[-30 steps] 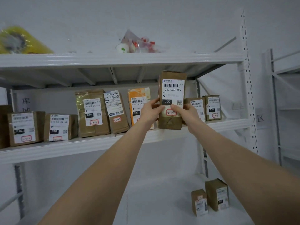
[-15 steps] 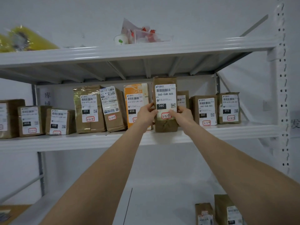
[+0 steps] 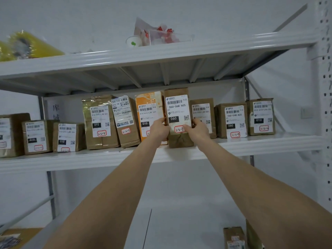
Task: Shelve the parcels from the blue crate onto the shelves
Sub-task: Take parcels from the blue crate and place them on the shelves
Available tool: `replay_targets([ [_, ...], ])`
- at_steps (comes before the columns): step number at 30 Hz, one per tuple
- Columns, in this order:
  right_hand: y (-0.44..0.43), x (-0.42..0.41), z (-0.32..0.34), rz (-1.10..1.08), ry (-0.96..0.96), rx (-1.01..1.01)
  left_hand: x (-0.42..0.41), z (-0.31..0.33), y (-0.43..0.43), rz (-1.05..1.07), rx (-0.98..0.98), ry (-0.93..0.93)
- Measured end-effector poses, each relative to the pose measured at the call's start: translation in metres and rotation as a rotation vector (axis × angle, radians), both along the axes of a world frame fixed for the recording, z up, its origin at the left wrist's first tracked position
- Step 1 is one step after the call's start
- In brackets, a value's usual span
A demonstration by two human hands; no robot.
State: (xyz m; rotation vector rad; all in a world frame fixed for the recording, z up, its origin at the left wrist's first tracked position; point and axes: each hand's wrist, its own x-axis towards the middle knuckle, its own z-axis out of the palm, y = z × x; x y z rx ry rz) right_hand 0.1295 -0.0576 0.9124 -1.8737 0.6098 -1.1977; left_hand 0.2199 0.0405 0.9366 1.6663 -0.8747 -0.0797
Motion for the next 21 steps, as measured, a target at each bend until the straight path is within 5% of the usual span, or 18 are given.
replay_targets([
  [6,0.003,0.005,0.001,-0.187,0.161,-0.197,-0.004,-0.001,-0.005,0.076,0.178,-0.357],
  [15,-0.001,0.004,-0.004,-0.468,0.393,-0.935,-0.001,0.030,-0.001,0.434,0.098,-1.001],
  [21,-0.006,0.003,-0.009,-0.401,0.519,-1.045,-0.004,0.070,-0.013,0.424,0.266,-1.113],
])
